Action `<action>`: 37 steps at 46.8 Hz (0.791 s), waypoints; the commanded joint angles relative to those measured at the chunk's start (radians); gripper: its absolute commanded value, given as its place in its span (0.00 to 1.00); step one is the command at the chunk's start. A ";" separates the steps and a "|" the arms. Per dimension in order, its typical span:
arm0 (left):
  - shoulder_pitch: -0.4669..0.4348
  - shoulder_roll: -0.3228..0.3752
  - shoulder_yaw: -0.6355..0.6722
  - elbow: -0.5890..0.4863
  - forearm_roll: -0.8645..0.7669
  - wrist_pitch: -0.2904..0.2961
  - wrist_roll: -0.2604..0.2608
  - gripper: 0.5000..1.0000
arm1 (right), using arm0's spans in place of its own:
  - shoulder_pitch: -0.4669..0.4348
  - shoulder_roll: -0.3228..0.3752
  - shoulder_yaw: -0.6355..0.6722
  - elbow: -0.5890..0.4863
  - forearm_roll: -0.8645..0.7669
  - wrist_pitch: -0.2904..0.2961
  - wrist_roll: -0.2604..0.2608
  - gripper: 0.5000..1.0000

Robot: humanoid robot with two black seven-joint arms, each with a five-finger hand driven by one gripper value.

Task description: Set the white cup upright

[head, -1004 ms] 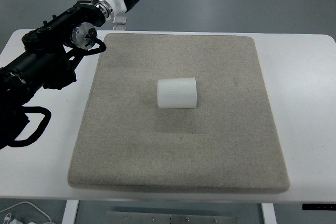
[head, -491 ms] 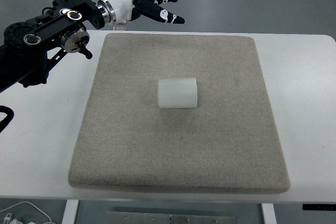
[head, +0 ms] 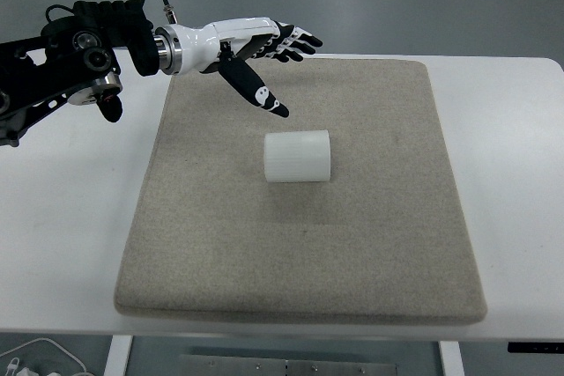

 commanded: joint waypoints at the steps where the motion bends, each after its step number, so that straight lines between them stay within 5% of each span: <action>1: -0.011 0.015 0.008 -0.047 0.019 -0.008 0.084 0.98 | 0.001 0.000 0.000 0.000 0.000 0.000 0.000 0.86; 10: -0.097 0.001 0.120 -0.063 0.024 -0.005 0.187 0.99 | 0.001 0.000 0.000 0.000 0.000 0.000 0.000 0.86; 37: -0.117 -0.178 0.194 0.008 0.177 0.004 0.231 0.98 | -0.001 0.000 0.000 0.000 0.000 0.000 0.000 0.86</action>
